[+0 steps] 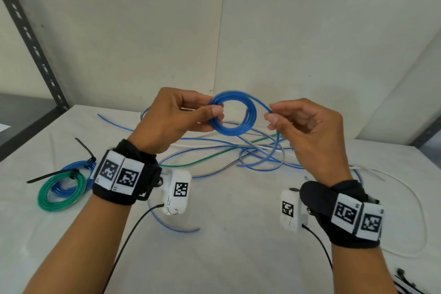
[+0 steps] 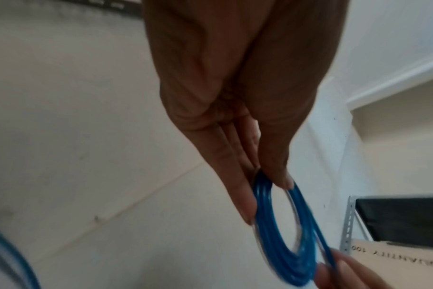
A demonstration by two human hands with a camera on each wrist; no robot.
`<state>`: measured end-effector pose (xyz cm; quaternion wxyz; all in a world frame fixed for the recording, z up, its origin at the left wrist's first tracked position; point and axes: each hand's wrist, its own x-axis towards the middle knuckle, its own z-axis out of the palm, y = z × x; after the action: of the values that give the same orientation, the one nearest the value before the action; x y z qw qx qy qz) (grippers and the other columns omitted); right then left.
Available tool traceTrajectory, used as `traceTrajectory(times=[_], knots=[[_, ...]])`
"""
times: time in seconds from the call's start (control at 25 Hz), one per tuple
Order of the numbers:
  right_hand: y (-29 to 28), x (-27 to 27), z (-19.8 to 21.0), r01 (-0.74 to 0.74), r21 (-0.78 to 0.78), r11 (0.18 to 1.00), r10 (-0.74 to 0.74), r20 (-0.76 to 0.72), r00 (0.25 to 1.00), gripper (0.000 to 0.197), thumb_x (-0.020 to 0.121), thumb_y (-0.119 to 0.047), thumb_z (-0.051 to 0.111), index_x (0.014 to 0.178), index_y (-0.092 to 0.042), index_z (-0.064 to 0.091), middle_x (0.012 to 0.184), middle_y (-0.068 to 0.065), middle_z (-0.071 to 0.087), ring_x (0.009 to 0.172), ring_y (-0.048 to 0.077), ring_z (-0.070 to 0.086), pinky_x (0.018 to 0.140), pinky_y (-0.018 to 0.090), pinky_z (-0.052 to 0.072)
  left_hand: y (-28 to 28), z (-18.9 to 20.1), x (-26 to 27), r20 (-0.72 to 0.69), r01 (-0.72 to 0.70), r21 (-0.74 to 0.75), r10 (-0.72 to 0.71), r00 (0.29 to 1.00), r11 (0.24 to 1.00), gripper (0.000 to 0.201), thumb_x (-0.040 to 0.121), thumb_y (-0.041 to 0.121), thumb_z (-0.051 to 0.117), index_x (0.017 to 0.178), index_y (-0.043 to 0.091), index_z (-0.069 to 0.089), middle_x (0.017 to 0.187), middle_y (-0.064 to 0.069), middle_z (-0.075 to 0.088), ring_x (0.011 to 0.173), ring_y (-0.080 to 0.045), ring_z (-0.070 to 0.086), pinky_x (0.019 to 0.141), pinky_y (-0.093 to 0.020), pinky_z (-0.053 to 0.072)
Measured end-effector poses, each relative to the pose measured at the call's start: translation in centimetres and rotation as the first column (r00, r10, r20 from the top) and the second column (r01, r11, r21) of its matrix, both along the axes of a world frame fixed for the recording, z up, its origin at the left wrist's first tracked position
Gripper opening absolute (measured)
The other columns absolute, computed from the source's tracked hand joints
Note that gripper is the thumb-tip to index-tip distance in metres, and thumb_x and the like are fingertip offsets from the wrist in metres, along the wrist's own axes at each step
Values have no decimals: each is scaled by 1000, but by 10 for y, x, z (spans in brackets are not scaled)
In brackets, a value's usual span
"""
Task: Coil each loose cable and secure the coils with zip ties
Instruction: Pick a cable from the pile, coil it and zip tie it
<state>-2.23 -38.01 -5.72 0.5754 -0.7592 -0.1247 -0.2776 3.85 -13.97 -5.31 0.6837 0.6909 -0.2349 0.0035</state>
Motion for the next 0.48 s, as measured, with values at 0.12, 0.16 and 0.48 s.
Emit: traceTrajectory(times=[0.12, 0.16, 0.48], knots=[[15, 2, -3, 16, 109, 994, -23, 61, 998, 11, 88, -5, 75, 96, -11, 73, 83, 5, 76, 73, 16, 72, 65, 21, 54, -11, 0, -4, -84, 15, -135, -26, 996, 991, 21, 84, 21, 70, 99, 7, 76, 89, -14, 77, 85, -23, 75, 76, -31, 62], [18, 3, -4, 21, 136, 991, -32, 81, 996, 11, 89, -5, 74, 97, -12, 73, 86, 6, 76, 74, 16, 71, 63, 22, 54, -14, -1, -5, -108, 22, -162, -40, 993, 987, 23, 83, 23, 70, 99, 7, 75, 89, -12, 77, 85, -23, 75, 76, -30, 62], [26, 6, -7, 39, 261, 965, -57, 63, 996, 9, 91, -10, 71, 99, -14, 72, 89, 3, 77, 76, 17, 71, 59, 24, 54, -21, -2, -8, -153, 38, -265, -81, 985, 964, 29, 79, 25, 70, 101, 6, 74, 89, -10, 77, 84, -23, 75, 75, -29, 62]])
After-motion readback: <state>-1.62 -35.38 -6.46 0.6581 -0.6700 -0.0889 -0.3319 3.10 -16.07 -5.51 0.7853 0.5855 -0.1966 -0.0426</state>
